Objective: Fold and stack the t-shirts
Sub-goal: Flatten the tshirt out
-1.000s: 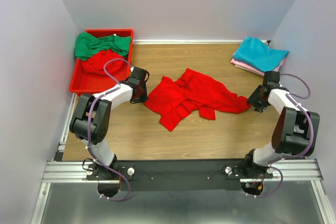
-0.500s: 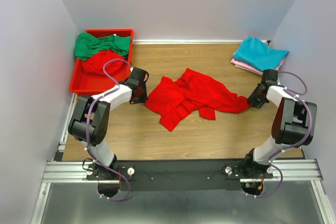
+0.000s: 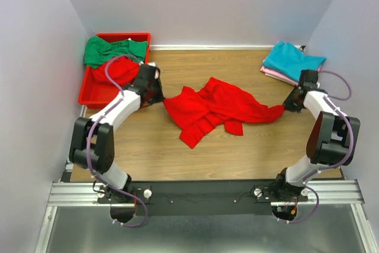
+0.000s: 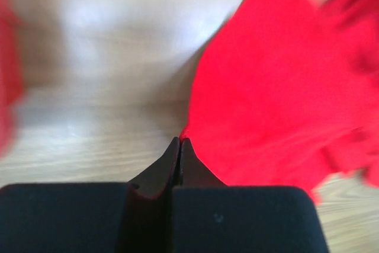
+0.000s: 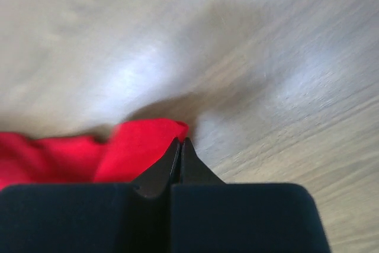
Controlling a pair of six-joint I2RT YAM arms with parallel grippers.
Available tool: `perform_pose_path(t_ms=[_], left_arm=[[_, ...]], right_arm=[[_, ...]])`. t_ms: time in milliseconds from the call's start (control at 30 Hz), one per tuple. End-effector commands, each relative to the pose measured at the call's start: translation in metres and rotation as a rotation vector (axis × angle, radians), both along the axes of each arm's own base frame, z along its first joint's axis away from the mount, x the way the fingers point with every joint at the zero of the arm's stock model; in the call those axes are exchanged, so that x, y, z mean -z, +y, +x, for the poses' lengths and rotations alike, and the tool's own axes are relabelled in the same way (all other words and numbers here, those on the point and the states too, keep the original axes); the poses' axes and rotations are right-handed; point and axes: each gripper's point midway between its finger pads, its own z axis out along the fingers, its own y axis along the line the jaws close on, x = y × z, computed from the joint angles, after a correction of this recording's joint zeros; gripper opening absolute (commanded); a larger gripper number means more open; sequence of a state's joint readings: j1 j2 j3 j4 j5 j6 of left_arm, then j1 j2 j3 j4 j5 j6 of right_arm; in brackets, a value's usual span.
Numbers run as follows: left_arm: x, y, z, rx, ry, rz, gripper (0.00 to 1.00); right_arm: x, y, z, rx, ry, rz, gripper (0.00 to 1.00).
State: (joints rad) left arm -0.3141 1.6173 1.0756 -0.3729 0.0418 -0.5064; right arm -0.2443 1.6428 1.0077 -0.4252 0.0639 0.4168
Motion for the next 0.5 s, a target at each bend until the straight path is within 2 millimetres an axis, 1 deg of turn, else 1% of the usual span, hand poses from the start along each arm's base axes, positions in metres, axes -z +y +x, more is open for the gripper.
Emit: perform_pose_path(t_ms=[0, 33, 67, 100, 133, 167, 200, 233, 267, 300, 333, 367, 400, 467], left_arm=[[-0.099, 0.004, 0.028, -0.044, -0.215, -0.115, 0.00], [-0.119, 0.006, 0.034, -0.052, -0.255, -0.131, 0.00], [-0.136, 0.008, 0.034, -0.057, -0.288, -0.144, 0.00], [-0.160, 0.008, 0.037, -0.061, -0.332, -0.161, 0.00], [-0.173, 0.008, 0.037, -0.061, -0.354, -0.174, 0.00], [-0.191, 0.010, 0.035, -0.069, -0.382, -0.194, 0.00], [-0.205, 0.010, 0.034, -0.074, -0.409, -0.208, 0.00], [-0.231, 0.012, 0.035, -0.079, -0.460, -0.229, 0.00], [-0.251, 0.016, 0.031, -0.099, -0.500, -0.251, 0.00], [-0.268, 0.019, 0.028, -0.106, -0.533, -0.266, 0.00], [-0.300, 0.022, 0.021, -0.115, -0.603, -0.293, 0.00], [-0.317, 0.025, 0.017, -0.121, -0.638, -0.307, 0.00], [-0.345, 0.030, 0.012, -0.130, -0.699, -0.327, 0.00], [-0.380, 0.035, -0.004, -0.135, -0.773, -0.349, 0.00]], right_arm=[[-0.076, -0.007, 0.027, -0.010, -0.162, -0.032, 0.01], [-0.087, -0.007, 0.030, -0.014, -0.182, -0.029, 0.02], [-0.109, -0.007, 0.037, -0.015, -0.220, -0.030, 0.02], [-0.125, -0.006, 0.039, -0.020, -0.253, -0.027, 0.02], [-0.137, -0.005, 0.042, -0.021, -0.275, -0.027, 0.02], [-0.161, -0.006, 0.047, -0.020, -0.319, -0.034, 0.01], [-0.178, -0.006, 0.049, -0.021, -0.354, -0.041, 0.02], [-0.193, -0.006, 0.051, -0.021, -0.384, -0.047, 0.01], [-0.218, -0.007, 0.054, -0.022, -0.430, -0.059, 0.02], [-0.233, -0.007, 0.055, -0.025, -0.460, -0.067, 0.02], [-0.249, -0.007, 0.053, -0.027, -0.491, -0.079, 0.02], [-0.260, -0.006, 0.052, -0.029, -0.509, -0.083, 0.02], [-0.289, -0.006, 0.048, -0.027, -0.573, -0.099, 0.02], [-0.316, -0.004, 0.042, -0.016, -0.635, -0.106, 0.01]])
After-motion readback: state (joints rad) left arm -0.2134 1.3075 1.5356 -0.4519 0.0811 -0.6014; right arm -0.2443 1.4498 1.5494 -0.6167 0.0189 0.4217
